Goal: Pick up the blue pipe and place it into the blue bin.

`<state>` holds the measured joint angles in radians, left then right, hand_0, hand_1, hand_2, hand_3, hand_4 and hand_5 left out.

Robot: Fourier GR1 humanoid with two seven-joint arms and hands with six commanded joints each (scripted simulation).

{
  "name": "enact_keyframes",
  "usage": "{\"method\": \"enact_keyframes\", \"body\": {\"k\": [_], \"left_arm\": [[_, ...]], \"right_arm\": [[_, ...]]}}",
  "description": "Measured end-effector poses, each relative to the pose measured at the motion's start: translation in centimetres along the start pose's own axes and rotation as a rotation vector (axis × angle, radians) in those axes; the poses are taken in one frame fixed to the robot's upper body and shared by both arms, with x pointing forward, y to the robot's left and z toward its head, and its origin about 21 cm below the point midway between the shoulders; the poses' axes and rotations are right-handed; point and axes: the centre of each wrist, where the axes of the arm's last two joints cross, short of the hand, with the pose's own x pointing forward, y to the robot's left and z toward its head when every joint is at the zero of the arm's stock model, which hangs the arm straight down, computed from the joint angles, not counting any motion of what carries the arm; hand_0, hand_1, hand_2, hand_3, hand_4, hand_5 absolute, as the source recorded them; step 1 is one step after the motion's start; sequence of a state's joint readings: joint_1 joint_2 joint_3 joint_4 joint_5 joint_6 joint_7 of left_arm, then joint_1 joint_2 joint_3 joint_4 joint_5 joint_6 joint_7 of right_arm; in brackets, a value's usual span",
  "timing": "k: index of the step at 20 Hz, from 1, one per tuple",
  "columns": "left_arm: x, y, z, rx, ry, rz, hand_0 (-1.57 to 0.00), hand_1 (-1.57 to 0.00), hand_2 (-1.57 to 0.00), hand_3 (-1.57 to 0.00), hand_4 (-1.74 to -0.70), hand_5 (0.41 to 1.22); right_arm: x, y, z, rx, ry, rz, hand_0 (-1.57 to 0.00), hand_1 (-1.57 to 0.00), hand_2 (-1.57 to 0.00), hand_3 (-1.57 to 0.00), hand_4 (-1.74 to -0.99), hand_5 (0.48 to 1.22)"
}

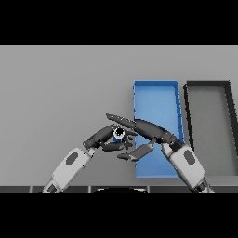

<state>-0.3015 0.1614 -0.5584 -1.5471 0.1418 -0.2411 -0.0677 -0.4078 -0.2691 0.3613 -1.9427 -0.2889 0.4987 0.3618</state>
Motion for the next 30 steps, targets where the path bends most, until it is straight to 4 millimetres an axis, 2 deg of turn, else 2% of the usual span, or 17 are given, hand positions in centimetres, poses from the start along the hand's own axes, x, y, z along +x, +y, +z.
{"method": "enact_keyframes", "body": {"k": [2,7,8,9,11,12,13,14,16,17,19,21,23,25,26,27,30], "left_arm": [[0.0,0.7,-0.1,0.000,-0.004,0.004,-1.57,-1.57,-1.57,-1.52,-1.73,1.221],[0.1,0.6,0.2,-0.024,0.007,0.021,-1.57,-1.57,-1.57,-1.47,-1.72,1.221],[0.0,0.1,0.3,-0.036,0.007,0.041,-1.57,-1.57,-1.57,-1.40,-1.72,1.221],[0.1,0.3,0.4,-0.045,-0.004,0.042,-1.50,-1.39,-1.37,-1.15,-1.63,1.221],[0.5,0.5,-0.1,-0.034,0.035,-0.067,-0.99,-0.90,-0.87,-0.74,-1.59,1.221],[0.4,0.6,0.2,-0.042,0.078,-0.124,-0.88,-0.83,-0.80,-0.67,-1.61,1.221],[0.8,0.5,0.4,-0.039,0.039,-0.127,-0.89,-0.87,-0.85,-0.66,-1.64,1.221],[0.7,0.2,0.3,-0.032,0.036,-0.128,-1.03,-1.01,-0.99,-0.62,-1.66,1.192],[1.0,-0.3,0.0,-0.006,-0.017,-0.045,-1.22,-1.21,-1.20,-0.52,-1.69,1.203],[0.7,-0.1,0.2,0.002,-0.027,-0.024,-1.29,-1.28,-1.27,-0.53,-1.70,1.206],[0.5,-0.1,0.2,-0.002,-0.048,0.018,-1.39,-1.39,-1.38,-0.55,-1.71,1.212],[0.2,0.3,0.3,-0.003,-0.074,0.005,-1.46,-1.45,-1.45,-0.59,-1.72,1.215],[0.5,0.5,0.1,-0.017,-0.071,-0.019,-1.50,-1.45,-1.49,-0.53,-1.73,1.217],[0.4,0.4,0.2,-0.015,-0.052,-0.029,-1.50,-1.36,-1.52,-0.51,-1.73,1.219],[0.5,0.4,0.3,-0.024,-0.055,-0.041,-1.43,-1.22,-1.35,-0.53,-1.64,1.219],[0.5,0.5,0.6,-0.034,-0.051,-0.044,-1.41,-1.19,-1.24,-0.52,-1.54,1.219],[0.7,0.8,0.2,-0.083,-0.002,-0.085,-0.78,-0.64,-0.65,-0.27,-1.25,1.220]], "right_arm": [[0.0,0.5,-1.2,0.011,0.004,-0.003,0.00,0.00,0.00,0.00,-1.225,0.515],[-0.3,-0.3,-3.0,0.055,0.006,-0.003,-0.01,-0.04,-0.07,-0.01,-1.241,0.516],[-0.5,-0.7,-3.2,0.067,0.021,0.004,-0.05,-0.08,-0.11,-0.04,-1.268,0.519],[-0.3,-0.7,-4.2,0.087,0.012,0.001,-0.14,-0.17,-0.19,-0.11,-1.308,0.523],[-0.1,-0.6,-4.9,0.115,0.020,0.005,-0.48,-0.50,-0.50,-0.37,-1.390,0.538],[-0.3,-0.5,-5.2,0.132,0.022,0.002,-0.70,-0.71,-0.71,-0.56,-1.453,0.551],[-0.2,-0.4,-5.5,0.145,0.019,0.000,-0.87,-0.89,-0.89,-0.70,-1.503,0.573],[-0.3,-0.3,-5.6,0.160,0.013,-0.013,-1.01,-1.02,-1.02,-0.83,-1.541,0.604],[-0.3,0.2,-6.2,0.167,0.004,-0.067,-1.21,-1.22,-1.22,-1.10,-1.492,0.706],[-0.6,0.2,-6.0,0.158,0.013,-0.083,-1.28,-1.29,-1.29,-1.19,-1.475,0.809],[-0.7,0.4,-6.1,0.138,-0.018,-0.088,-1.39,-1.39,-1.39,-1.33,-1.458,0.957],[-0.4,0.7,-6.0,0.130,-0.018,-0.037,-1.45,-1.46,-1.46,-1.42,-1.459,1.052],[-0.2,0.9,-5.8,0.132,-0.047,-0.006,-1.50,-1.50,-1.50,-1.47,-1.469,1.113],[-0.5,0.9,-5.6,0.132,-0.043,-0.012,-1.52,-1.52,-1.52,-1.51,-1.473,1.152],[-0.5,1.1,-5.5,0.141,-0.054,-0.038,-1.53,-1.53,-1.53,-1.52,-1.474,1.166],[-0.5,1.2,-5.6,0.145,-0.059,-0.054,-1.54,-1.54,-1.54,-1.53,-1.477,1.177],[-0.6,1.1,-5.5,0.137,-0.069,-0.039,-1.56,-1.56,-1.56,-1.55,-1.481,1.198]]}}
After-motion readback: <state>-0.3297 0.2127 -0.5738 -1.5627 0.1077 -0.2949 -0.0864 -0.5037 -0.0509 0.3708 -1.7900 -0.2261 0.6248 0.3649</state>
